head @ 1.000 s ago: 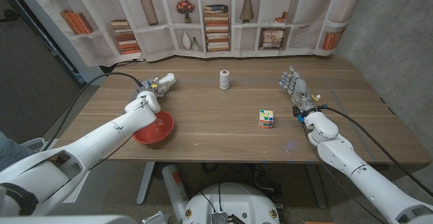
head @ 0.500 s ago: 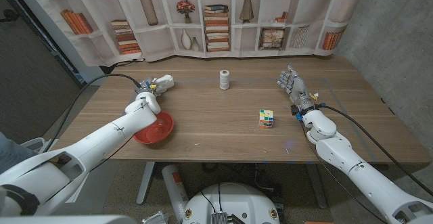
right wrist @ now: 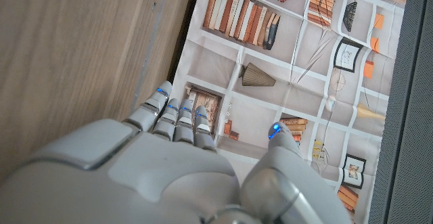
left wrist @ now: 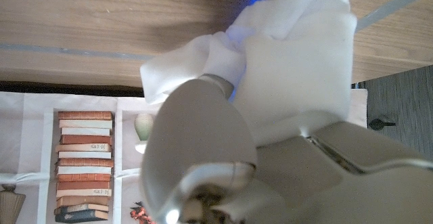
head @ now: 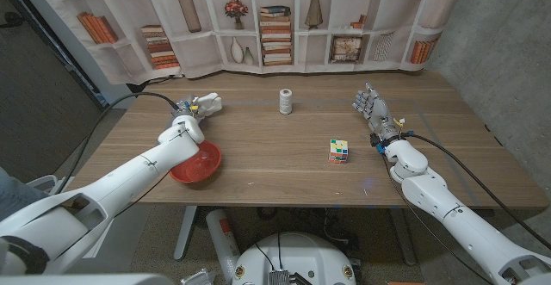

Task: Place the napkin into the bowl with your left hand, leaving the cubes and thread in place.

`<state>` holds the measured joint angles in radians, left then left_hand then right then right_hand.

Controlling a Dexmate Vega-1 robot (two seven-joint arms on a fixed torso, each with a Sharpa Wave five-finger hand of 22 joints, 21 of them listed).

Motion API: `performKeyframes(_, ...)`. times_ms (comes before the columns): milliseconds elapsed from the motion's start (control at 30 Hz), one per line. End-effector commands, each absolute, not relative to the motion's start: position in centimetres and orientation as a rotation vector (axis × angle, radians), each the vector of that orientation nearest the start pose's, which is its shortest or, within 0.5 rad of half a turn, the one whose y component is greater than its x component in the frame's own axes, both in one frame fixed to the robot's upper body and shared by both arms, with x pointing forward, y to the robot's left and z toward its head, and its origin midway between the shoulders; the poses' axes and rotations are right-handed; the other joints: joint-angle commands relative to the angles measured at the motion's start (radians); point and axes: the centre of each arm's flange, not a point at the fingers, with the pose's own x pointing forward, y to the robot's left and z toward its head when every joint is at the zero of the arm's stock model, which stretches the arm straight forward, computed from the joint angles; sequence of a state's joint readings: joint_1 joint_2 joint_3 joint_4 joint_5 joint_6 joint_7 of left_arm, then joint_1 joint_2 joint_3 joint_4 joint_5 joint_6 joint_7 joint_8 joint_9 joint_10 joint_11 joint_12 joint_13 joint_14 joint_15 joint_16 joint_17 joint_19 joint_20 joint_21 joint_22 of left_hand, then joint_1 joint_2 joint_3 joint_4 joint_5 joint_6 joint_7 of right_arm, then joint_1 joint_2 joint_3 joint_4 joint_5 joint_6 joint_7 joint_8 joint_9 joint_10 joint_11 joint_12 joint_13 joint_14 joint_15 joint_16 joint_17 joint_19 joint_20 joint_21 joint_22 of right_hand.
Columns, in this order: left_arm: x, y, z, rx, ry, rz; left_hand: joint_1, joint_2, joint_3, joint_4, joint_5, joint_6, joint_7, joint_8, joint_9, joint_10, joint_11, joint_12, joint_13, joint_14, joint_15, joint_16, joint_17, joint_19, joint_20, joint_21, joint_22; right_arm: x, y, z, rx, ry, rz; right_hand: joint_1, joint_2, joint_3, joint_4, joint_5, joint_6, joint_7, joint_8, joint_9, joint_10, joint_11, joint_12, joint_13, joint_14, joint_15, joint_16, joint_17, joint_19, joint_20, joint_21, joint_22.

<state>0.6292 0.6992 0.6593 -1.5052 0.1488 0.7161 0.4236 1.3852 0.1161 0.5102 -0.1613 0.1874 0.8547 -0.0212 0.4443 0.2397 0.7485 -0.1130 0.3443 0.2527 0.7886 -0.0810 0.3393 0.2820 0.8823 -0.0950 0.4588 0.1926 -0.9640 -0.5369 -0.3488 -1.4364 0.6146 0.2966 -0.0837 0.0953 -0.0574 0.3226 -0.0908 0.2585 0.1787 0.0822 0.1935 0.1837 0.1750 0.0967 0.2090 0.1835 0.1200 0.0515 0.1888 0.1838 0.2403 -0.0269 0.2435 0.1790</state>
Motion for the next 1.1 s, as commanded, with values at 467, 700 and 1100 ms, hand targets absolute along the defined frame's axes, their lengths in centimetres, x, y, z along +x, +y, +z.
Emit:
performKeyframes(467, 63.9, 35.0, 1.6, 1.013, -0.197, 0.61, 0.027, 0.005, -0.003, 0.0, 0.001, 0.008, -0.005, 0.017, 0.016, 0.011, -0.005, 0.001, 0.019, 0.031, -0.1, 0.015, 0.03, 0.002, -0.004, 0.022, 0.004, 62.4, -28.5, -5.1, 0.043, -0.605, 0.156, 0.003, 0.013, -0.004, -0.003, -0.003, 0.006, 0.004, 0.001, 0.004, 0.008, 0.003, 0.002, 0.002, 0.008, 0.003, 0.0, 0.002, 0.012, -0.004, -0.01, 0.004)
performKeyframes(700, 63.3, 35.3, 1.9, 1.002, -0.217, 0.61, 0.033, 0.007, -0.004, 0.0, 0.001, 0.004, -0.007, 0.019, 0.019, 0.008, -0.007, -0.001, 0.024, 0.033, -0.1, 0.016, 0.039, 0.001, -0.006, 0.028, 0.006, 62.3, -28.3, -4.9, 0.041, -0.611, 0.16, 0.003, 0.014, -0.005, -0.004, -0.003, 0.006, 0.004, 0.001, 0.004, 0.009, 0.001, 0.003, 0.002, 0.008, 0.002, 0.0, 0.002, 0.013, -0.005, -0.011, 0.004)
performKeyframes(1100, 62.7, 35.5, 2.8, 0.986, -0.268, 0.591, 0.029, 0.008, -0.011, 0.008, -0.001, 0.0, -0.009, 0.019, 0.018, 0.005, -0.007, -0.005, 0.032, 0.037, -0.1, 0.02, 0.053, -0.001, -0.008, 0.04, 0.007, 62.1, -28.1, -4.9, 0.045, -0.613, 0.155, 0.004, 0.015, -0.006, -0.004, -0.003, 0.008, 0.005, 0.002, 0.004, 0.01, 0.002, 0.003, 0.002, 0.009, 0.001, 0.0, 0.002, 0.015, -0.005, -0.013, 0.004)
